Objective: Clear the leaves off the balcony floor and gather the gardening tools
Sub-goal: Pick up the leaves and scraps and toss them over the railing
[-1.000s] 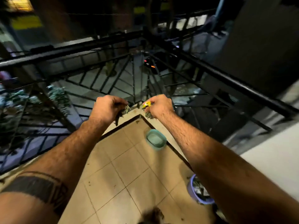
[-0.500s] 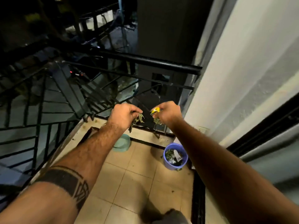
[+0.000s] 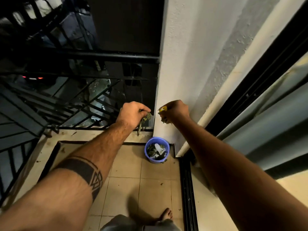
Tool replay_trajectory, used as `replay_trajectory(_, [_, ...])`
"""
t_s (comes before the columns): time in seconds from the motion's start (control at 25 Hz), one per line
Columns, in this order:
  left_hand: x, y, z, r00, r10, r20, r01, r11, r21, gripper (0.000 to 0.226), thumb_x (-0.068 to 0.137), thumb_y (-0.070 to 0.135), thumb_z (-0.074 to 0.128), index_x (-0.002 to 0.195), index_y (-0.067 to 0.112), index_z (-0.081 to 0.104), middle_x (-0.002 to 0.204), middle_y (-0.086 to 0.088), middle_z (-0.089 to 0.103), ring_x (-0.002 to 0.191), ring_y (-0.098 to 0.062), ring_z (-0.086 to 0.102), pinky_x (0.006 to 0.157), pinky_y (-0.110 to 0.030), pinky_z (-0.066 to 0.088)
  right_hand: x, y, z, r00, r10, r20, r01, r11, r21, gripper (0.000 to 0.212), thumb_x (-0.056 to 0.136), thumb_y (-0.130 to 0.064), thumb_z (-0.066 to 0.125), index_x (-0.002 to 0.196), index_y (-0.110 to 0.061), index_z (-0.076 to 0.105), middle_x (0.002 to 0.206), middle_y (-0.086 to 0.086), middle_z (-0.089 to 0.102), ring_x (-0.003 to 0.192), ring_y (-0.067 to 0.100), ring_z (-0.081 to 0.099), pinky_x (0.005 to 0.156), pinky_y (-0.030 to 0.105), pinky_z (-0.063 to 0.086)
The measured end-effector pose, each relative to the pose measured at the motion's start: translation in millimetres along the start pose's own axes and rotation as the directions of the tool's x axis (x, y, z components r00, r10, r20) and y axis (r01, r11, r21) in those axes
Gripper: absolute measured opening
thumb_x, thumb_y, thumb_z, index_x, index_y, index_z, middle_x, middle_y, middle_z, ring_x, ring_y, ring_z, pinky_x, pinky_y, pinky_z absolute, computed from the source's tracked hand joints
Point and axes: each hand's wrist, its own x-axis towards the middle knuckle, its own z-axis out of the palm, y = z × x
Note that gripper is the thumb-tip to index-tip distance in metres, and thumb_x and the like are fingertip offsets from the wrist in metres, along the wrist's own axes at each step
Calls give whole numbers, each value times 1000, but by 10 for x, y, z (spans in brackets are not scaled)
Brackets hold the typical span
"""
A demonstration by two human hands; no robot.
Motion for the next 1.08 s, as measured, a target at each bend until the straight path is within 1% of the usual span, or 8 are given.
replay_trajectory(0.08, [113, 85, 54, 1000, 20, 19, -20, 1000, 10, 17, 90, 20, 73, 102, 30, 78, 104, 9, 74, 92, -4, 67, 84, -20, 52, 78, 73, -132, 998, 46, -43, -45, 999, 25, 14, 88, -12, 76, 101, -11, 78, 85, 8, 75, 77, 21, 74, 77, 39, 64])
replay_trajectory(0.2, [227, 131, 63, 997, 49, 53, -48, 999, -13, 18, 91, 17, 71, 104, 28, 78, 105, 9, 73, 90, 0, 63, 75, -9, 44, 82, 100, -225, 983, 138, -122, -130, 989, 70, 15, 88, -9, 76, 104, -9, 76, 90, 9, 75, 75, 20, 74, 72, 38, 64])
replay_trajectory(0.28, [287, 138, 61, 991, 88, 104, -87, 996, -15, 19, 92, 16, 71, 105, 27, 78, 105, 9, 73, 89, -1, 63, 72, -9, 42, 59, 122, -228, 967, 185, -176, -174, 982, 77, 18, 87, -9, 77, 104, -10, 76, 92, 9, 74, 76, 20, 74, 70, 37, 64])
replay_trajectory(0.44, [380, 74, 172, 970, 153, 187, -152, 988, -21, 20, 92, 14, 70, 106, 25, 78, 106, 8, 74, 86, 1, 62, 68, -1, 38, 31, 190, -125, 940, 261, -221, -247, 965, 89, 16, 88, -7, 74, 103, -12, 76, 90, 7, 72, 70, 17, 71, 53, 24, 58])
replay_trajectory(0.6, [383, -44, 407, 968, 121, 218, -119, 993, -26, 21, 93, 12, 69, 108, 23, 78, 110, 5, 74, 92, -2, 64, 78, -9, 45, 123, 382, -2, 935, 289, -204, -270, 956, 118, 17, 88, -8, 74, 105, -12, 75, 94, 8, 73, 79, 19, 73, 67, 32, 64])
replay_trajectory(0.8, [597, -299, 1033, 983, 86, 163, -86, 996, -12, 19, 92, 13, 70, 104, 25, 79, 105, 6, 75, 93, -3, 67, 89, -18, 51, 614, 989, 265, 949, 257, -183, -244, 965, 92, 16, 87, -8, 75, 102, -12, 76, 91, 7, 74, 80, 22, 73, 76, 40, 64])
replay_trajectory(0.92, [787, -593, 1554, 990, 60, 126, -58, 998, -21, 18, 91, 13, 71, 102, 25, 79, 103, 6, 75, 90, -4, 67, 83, -15, 51, 972, 1432, 582, 952, 225, -209, -212, 974, 82, 16, 86, -7, 73, 101, -13, 74, 94, 11, 73, 84, 27, 73, 77, 44, 63])
replay_trajectory(1.08, [1092, -1276, 2606, 991, 82, 107, -82, 997, -4, 17, 91, 13, 71, 101, 24, 79, 101, 7, 75, 88, -2, 65, 74, -5, 43, 1553, 2251, 1257, 956, 202, -213, -193, 979, 60, 14, 84, -7, 75, 96, -14, 73, 92, 11, 72, 86, 27, 72, 79, 44, 63])
